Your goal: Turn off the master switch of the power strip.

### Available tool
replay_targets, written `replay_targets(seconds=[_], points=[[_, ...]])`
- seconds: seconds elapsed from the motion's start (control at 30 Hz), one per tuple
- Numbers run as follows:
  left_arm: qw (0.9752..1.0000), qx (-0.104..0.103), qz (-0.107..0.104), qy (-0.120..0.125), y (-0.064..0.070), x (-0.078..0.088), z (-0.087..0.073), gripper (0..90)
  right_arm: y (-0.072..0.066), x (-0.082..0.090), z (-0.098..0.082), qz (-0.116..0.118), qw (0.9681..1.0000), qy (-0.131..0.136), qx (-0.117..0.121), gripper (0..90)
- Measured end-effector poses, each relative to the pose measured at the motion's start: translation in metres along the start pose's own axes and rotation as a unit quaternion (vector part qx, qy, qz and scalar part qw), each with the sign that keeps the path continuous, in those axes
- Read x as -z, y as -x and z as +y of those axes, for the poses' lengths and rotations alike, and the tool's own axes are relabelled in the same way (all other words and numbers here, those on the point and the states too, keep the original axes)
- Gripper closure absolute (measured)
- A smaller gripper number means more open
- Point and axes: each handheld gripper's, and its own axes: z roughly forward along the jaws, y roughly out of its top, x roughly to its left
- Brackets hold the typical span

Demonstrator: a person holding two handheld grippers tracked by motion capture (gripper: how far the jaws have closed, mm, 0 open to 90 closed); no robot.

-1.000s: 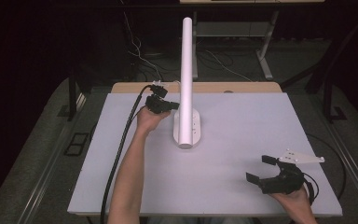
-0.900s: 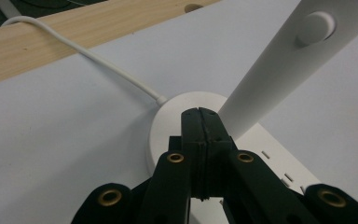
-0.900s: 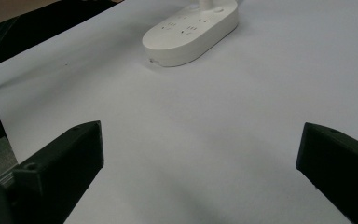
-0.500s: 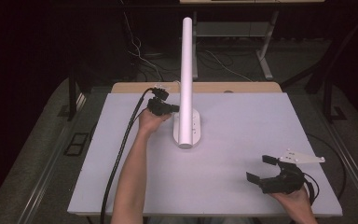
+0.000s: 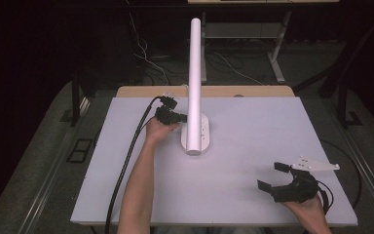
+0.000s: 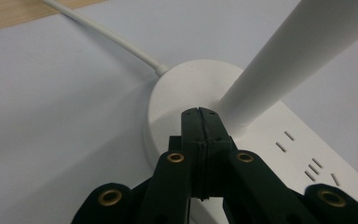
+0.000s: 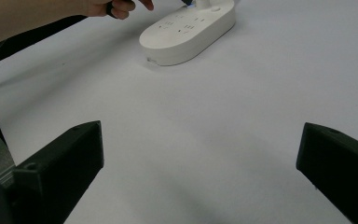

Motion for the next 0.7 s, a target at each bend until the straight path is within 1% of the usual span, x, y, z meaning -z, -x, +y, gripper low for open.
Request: replay_targets(seconds=[0.03, 0.07, 0.1, 0.13, 0.17, 0.27, 0.3, 0.33, 0.47, 0.53, 0.6, 0.63, 0.67, 0.7], points=[[0.9999, -0.012, -0.002, -0.009, -0.001, 0.001, 0.000, 90.0, 0.000, 0.000, 0.000, 0.000, 1.0000, -0.001, -0.002, 0.0], [1.0000, -0.002, -0.002, 0.001, 0.002, 0.000, -0.001, 90.0, 0.000, 0.000, 0.000, 0.000, 1.0000, -0.001, -0.002, 0.0], [0.9999, -0.012, 0.000, -0.005, 0.001, 0.000, -0.001, 90.0, 0.000, -0.001, 0.000, 0.001, 1.0000, -0.001, -0.001, 0.0], [0.9999, -0.009, 0.005, -0.002, 0.002, 0.000, -0.001, 90.0, 0.000, -0.001, 0.000, 0.001, 1.0000, -0.003, -0.002, 0.0], [0.9999, -0.011, 0.010, -0.001, 0.004, -0.001, 0.000, 90.0, -0.001, -0.001, 0.000, 0.001, 1.0000, -0.003, -0.002, 0.0], [0.9988, -0.038, 0.027, -0.015, 0.008, -0.001, 0.001, 90.0, -0.001, -0.001, 0.000, 0.001, 1.0000, -0.002, -0.002, 0.0], [0.9982, -0.045, 0.034, -0.019, 0.010, -0.001, 0.002, 90.0, -0.001, -0.001, 0.000, 0.001, 1.0000, -0.002, 0.001, 0.0], [0.9979, -0.048, 0.036, -0.024, 0.010, -0.001, 0.002, 90.0, -0.001, -0.001, 0.000, 0.001, 1.0000, -0.003, 0.002, 0.0], [0.9991, -0.024, 0.028, -0.020, 0.009, -0.001, 0.001, 90.0, -0.002, -0.002, 0.000, 0.002, 1.0000, -0.006, 0.004, 0.0], [0.9993, -0.019, 0.027, -0.019, 0.009, -0.002, 0.001, 90.0, -0.002, -0.002, 0.000, 0.002, 1.0000, -0.005, 0.004, 0.0], [0.9996, -0.007, 0.023, -0.018, 0.007, -0.002, 0.001, 90.0, -0.002, -0.002, 0.000, 0.001, 1.0000, -0.006, 0.002, 0.0], [0.9996, 0.001, 0.017, -0.025, 0.005, -0.001, 0.001, 90.0, -0.002, -0.002, 0.000, 0.002, 1.0000, -0.006, 0.003, 0.0], [0.9996, 0.001, 0.017, -0.025, 0.005, -0.001, 0.001, 90.0, -0.002, -0.002, 0.000, 0.002, 1.0000, -0.006, 0.003, 0.0], [0.9996, 0.016, 0.009, -0.021, 0.004, -0.001, 0.001, 90.0, -0.002, -0.002, 0.000, 0.001, 1.0000, -0.005, 0.002, 0.0]])
